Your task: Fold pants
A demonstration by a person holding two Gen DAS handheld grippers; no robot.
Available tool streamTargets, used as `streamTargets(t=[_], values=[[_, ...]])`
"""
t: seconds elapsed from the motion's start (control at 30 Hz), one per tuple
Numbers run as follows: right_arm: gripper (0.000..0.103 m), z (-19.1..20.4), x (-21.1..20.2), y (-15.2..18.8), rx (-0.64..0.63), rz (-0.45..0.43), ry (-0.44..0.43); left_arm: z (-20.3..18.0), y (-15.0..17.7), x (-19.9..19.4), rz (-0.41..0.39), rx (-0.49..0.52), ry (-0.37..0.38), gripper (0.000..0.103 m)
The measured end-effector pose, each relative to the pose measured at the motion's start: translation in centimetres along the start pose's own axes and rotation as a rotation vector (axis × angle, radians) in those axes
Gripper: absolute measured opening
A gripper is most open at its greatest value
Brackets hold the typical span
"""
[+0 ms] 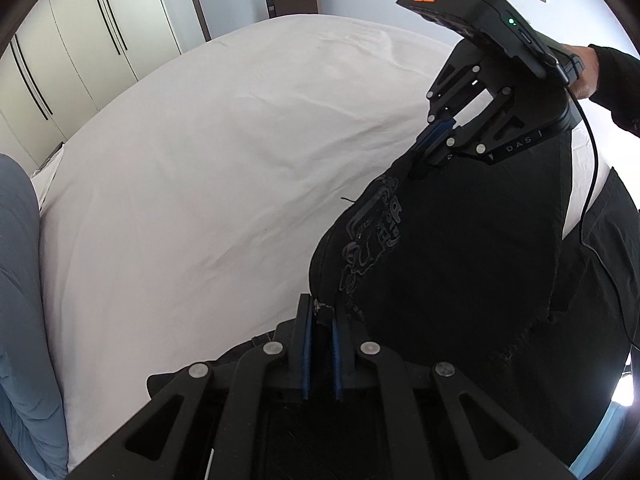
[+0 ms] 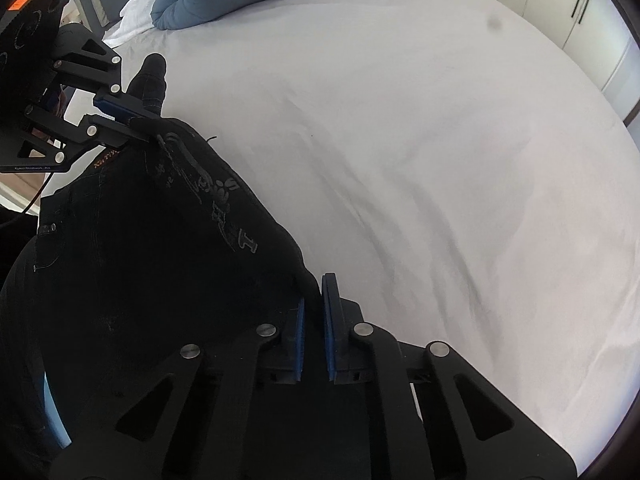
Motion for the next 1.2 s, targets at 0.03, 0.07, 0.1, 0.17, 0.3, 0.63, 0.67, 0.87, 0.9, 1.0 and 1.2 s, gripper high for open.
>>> streamTargets(t=[0.03,0.07,0.1,0.17,0.3,0.63,0.67,0.87,0.9,1.0,1.2], values=[[0.005,0.0,-0.3,0.2,0.011,-0.005,-0.002,0.0,0.0,0.0,-0.003,-0.005,0.000,0.008],[0.004,0.3,-0.8,0.5,0.027,-0.013,-0.003,0.0,0.0,0.0,-0.006,-0.011,0.000,0.008],[0.003,0.6,-1.2,0.8,0.049,-0.025,-0.007,0.1,0.0,0.0,-0.009,-0.016,0.000,0.008],[0.003,1.2,-1.7,1.5,0.094,-0.043,-0.017,0.0,0.2,0.1,-0.014,-0.027,0.004,0.008],[0.003,2.9,-2.3,2.0,0.240,-0.079,-0.083,-0.6,0.8,-0.1,-0.022,-0.040,0.008,0.007],[0.003,5.9,-2.2,4.5,0.619,-0.244,-0.393,-1.0,3.3,-1.7,-0.052,-0.093,0.040,0.007],[0.003,6.6,-2.2,5.0,0.624,-0.246,-0.410,-1.2,3.7,-1.9,-0.054,-0.095,0.044,0.007],[0.003,13.8,-2.6,7.8,0.523,-0.202,-0.345,-2.6,6.7,-2.2,-0.056,-0.089,0.064,0.007],[0.003,15.5,-2.8,8.2,0.496,-0.190,-0.316,-2.8,7.3,-2.3,-0.053,-0.078,0.065,0.007],[0.003,20.3,-2.5,10.0,0.424,-0.153,-0.227,-3.9,9.0,-1.9,-0.032,-0.037,0.073,0.007],[0.003,28.7,-2.3,13.0,0.278,-0.079,-0.092,-5.9,12.2,-0.6,0.012,0.032,0.093,0.007]])
Point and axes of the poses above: each gripper's, at about its wrist camera, not at the fingertips, and x roughly the way its jaws point, z to its left, y to its underside, the point moved 6 cm from there along x, roughly the way its jaws point, and after that the axes turned 13 degrees about z, right-handed, at the moved point
